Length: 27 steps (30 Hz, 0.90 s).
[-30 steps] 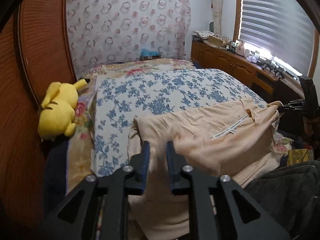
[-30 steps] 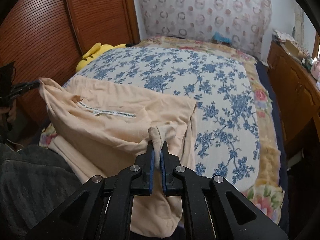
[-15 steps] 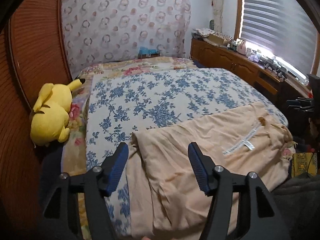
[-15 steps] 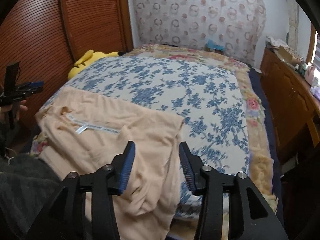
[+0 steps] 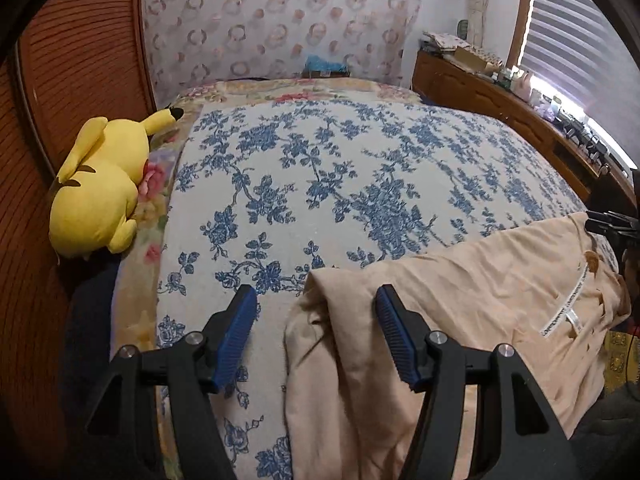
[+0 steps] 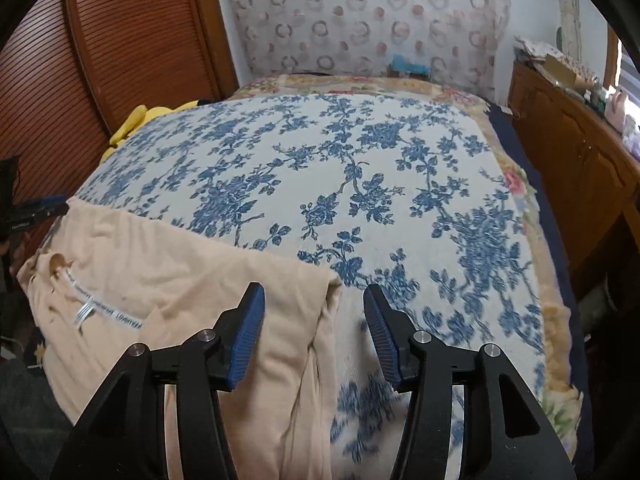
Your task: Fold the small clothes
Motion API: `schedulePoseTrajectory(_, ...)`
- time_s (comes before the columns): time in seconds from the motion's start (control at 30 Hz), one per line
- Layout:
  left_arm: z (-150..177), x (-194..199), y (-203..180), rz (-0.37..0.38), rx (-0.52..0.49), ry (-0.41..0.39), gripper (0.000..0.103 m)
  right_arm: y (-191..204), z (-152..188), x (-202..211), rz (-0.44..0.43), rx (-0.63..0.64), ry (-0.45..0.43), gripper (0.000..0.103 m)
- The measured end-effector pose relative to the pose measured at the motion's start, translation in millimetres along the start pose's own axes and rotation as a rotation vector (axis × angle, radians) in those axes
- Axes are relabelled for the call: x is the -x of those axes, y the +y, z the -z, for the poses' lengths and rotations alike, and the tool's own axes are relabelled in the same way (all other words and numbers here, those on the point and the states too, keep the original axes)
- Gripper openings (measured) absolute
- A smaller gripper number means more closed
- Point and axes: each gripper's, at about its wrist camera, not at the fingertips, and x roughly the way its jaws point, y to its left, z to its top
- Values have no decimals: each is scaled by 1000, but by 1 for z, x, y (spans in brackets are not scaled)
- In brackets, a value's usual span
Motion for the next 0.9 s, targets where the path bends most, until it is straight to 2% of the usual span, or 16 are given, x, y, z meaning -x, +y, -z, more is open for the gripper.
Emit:
schedulePoseTrajectory(0.2, 2, -9, 1, 2, 3, 19, 61, 4, 0, -17, 7, -2, 25, 53)
schedulePoseTrajectory(0.4, -1, -18, 8, 29, 32, 35, 61, 9, 2, -20, 33, 24, 9, 54)
schedulePoseTrajectory(0.6, -2, -19, 8, 19, 28, 30, 62, 17, 3, -22, 24, 42, 0, 54)
schedulePoseTrajectory(0.63, -2, -19, 8, 18, 28, 29, 62, 19, 3, -22, 22, 50, 0, 51)
schedulePoseTrajectory(0.7, -1, -19, 8, 19, 31, 23, 62, 24, 4, -21, 10, 67, -2, 35)
schedulePoseTrajectory(0.8, -1, -19, 10, 37, 57, 14, 61, 28, 5, -21, -19, 70, -1, 19)
schedulePoseTrajectory(0.87, -3, -18, 12, 68, 74, 14, 47, 29, 5, -21, -40, 66, 1, 16)
schedulePoseTrajectory(0.9, -3, -19, 11, 82, 75, 17, 45, 29, 6, -21, -41, 62, 2, 15)
